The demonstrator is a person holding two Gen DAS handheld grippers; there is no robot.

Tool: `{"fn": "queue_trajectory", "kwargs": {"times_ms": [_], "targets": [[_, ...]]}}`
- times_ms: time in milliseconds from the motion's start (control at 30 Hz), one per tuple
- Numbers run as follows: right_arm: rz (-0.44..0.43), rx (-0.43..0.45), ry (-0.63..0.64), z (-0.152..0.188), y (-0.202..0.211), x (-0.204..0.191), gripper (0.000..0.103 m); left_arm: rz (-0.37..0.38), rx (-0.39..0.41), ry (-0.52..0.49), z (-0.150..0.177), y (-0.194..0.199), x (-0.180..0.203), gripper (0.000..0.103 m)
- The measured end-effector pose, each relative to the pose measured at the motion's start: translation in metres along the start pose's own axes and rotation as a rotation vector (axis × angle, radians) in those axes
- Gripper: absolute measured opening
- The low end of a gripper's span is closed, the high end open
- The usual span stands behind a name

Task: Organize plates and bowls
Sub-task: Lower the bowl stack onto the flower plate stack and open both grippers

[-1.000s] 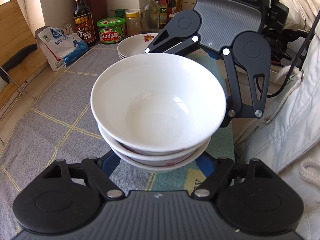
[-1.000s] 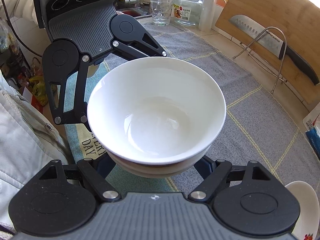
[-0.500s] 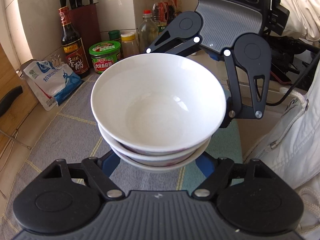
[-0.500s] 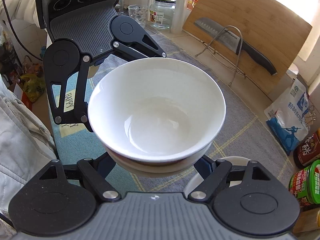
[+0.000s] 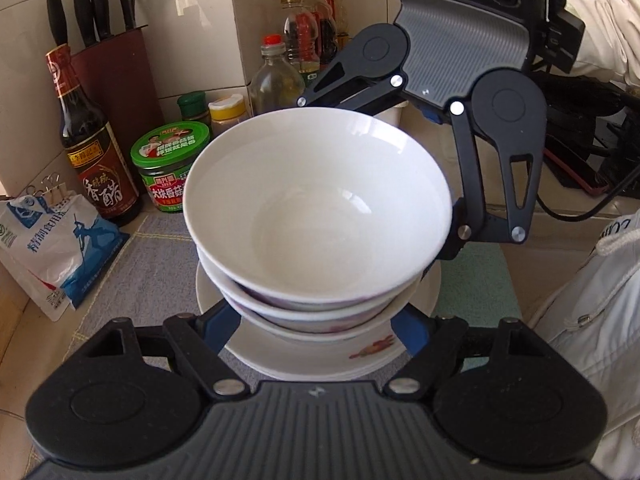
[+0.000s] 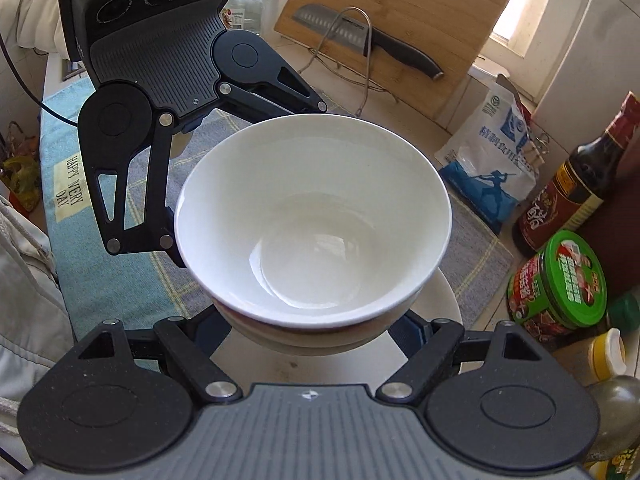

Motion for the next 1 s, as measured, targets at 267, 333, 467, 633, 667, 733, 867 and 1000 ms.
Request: {"fn": "queue_trajectory", "kwargs": {"times_ms": [267, 333, 467, 633, 667, 733, 867, 1000], "targets": [[-0.003, -0.018, -0.028, 0.021, -0.004, 0.017, 0.087, 0.018, -0.021, 0.007, -0.011, -0.028, -0.007, 0.081], [-0.011, -0.019, -0.035, 0.020, -0.007, 0.020, 0.087, 0.021, -0.025, 0.011, -0.013, -0.030, -0.008, 0.081], [-0.025, -0.018, -0.046, 0.022, -0.010, 0.023, 0.087, 0.026, -0.033, 0.018, -0.014, -0.032, -0.007, 0.081], [-0.031, -0.023, -0.051, 0.023, -0.014, 0.025, 0.087, 0.026, -0.046, 0.028, -0.013, -0.036, -0.007, 0.081], [-0.032, -0.024, -0.052, 0.023, -0.014, 0.024, 0.087, 0.028, -0.048, 0.030, -0.013, -0.036, -0.007, 0.081], [-0.029, -0.025, -0.052, 0.023, -0.015, 0.024, 0.087, 0.030, -0.047, 0.036, -0.012, -0.036, -0.007, 0.081], [-0.014, -0.015, -0.048, 0.024, -0.014, 0.025, 0.093, 0.024, -0.045, 0.038, -0.012, -0.035, -0.006, 0.081], [-0.003, 0.015, -0.039, 0.021, -0.010, 0.022, 0.103, -0.009, -0.031, 0.040, -0.009, -0.032, -0.001, 0.096]]}}
Point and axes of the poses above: each gripper's, at about its wrist camera, not at the fingertips, and y roughly against the way its jaws point, x to its right, z to its underside, the point moved 2 cm from there along -y, roughly the way its jaws point, and after that the axes turned 1 degree about z, right-handed, at the moved point
